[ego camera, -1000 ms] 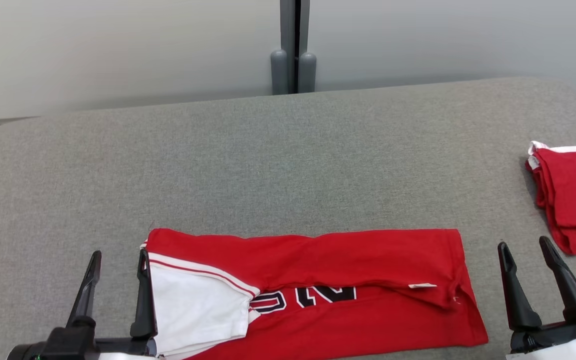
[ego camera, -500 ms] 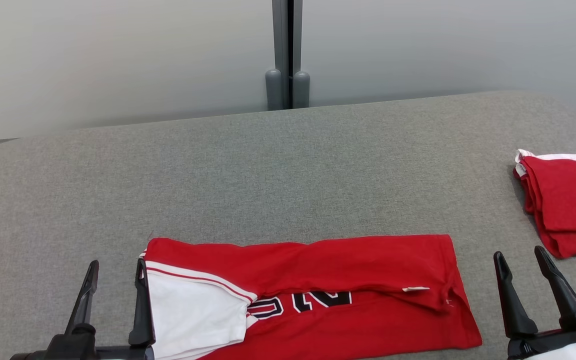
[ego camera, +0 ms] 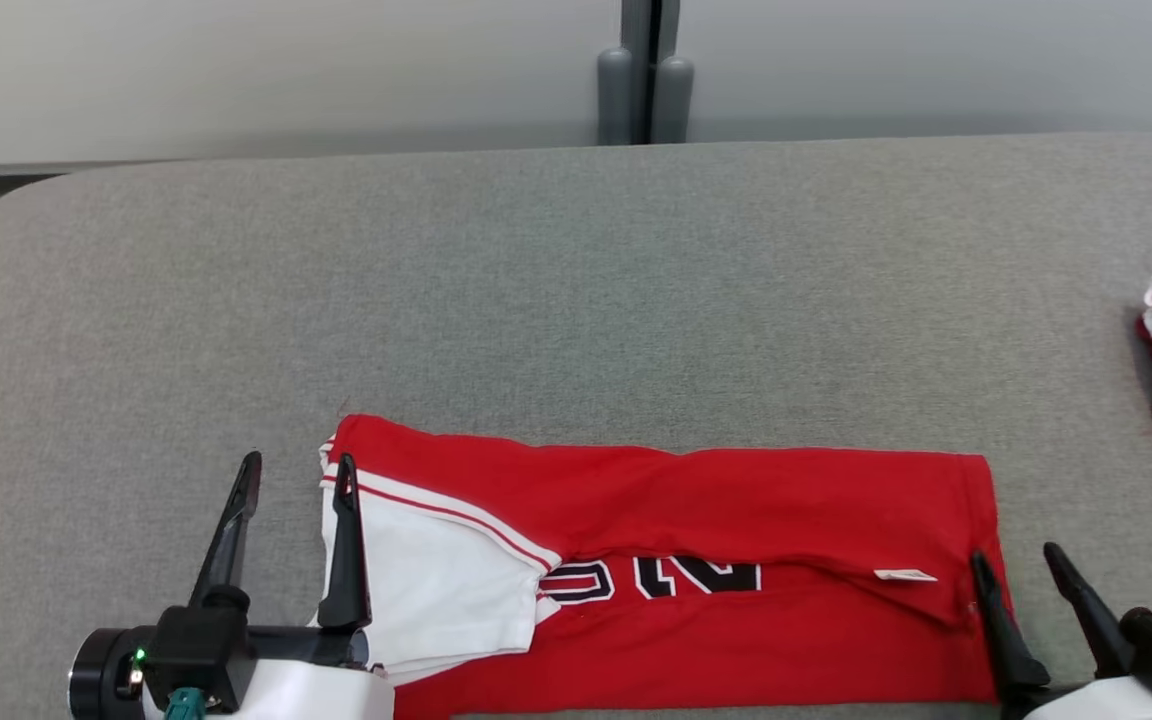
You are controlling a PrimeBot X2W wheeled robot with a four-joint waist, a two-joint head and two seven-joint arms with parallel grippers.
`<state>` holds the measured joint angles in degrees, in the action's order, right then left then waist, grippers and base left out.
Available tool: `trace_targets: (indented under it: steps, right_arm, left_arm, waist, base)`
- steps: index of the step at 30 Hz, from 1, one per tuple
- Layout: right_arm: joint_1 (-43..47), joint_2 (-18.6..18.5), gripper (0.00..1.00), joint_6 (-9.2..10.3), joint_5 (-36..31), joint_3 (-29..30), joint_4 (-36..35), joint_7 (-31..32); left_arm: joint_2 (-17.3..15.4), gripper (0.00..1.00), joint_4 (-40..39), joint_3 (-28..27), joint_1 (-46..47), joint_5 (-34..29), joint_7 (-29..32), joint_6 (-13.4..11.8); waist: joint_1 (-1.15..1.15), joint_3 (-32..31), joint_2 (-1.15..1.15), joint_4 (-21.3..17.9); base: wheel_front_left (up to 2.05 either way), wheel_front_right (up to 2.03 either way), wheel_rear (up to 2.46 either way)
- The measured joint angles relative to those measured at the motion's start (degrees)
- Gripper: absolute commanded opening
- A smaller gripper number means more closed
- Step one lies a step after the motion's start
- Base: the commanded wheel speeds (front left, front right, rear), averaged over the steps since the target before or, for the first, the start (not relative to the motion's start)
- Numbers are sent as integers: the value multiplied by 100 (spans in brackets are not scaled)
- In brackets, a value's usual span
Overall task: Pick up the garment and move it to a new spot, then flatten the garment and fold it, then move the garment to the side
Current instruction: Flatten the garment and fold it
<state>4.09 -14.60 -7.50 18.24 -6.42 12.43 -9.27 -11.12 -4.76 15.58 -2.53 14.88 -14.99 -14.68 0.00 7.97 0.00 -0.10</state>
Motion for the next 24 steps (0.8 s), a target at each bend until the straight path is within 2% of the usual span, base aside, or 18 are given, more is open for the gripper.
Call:
trace_targets:
  steps: [7,11,12,13,14,15,24]
  right_arm:
    - [-357,168,100,-8,192,-245,1284,-27]
    - [-498,266,100,-10,267,-246,1622,-77]
    - [-536,276,92,-10,301,-279,1677,-64]
    - [-566,283,47,-10,321,-315,1716,-54]
    - [-611,287,47,-10,361,-337,1762,-33]
    - [-654,281,0,-9,396,-356,1811,3]
    - [-796,79,0,-35,537,-419,1648,-8]
  left_arm:
    - [201,100,202,-41,231,-130,0,172]
    - [253,100,202,-131,307,-182,0,238]
    - [259,100,203,-157,307,-192,0,249]
    - [265,100,200,-179,307,-215,0,253]
    - [271,100,194,-201,307,-231,0,256]
    - [285,100,186,-215,309,-246,0,276]
    - [323,100,155,-372,309,-380,0,352]
  waist:
    - [0,356,0,260]
    - [0,368,0,265]
    - [0,368,0,255]
    - [0,370,0,242]
    - [0,376,0,227]
    - [0,381,0,213]
    - [0,461,0,73]
  base:
    - [0,0,0]
    - [0,0,0]
    - [0,0,0]
    - [0,0,0]
    - [0,0,0]
    - [0,0,0]
    - [0,0,0]
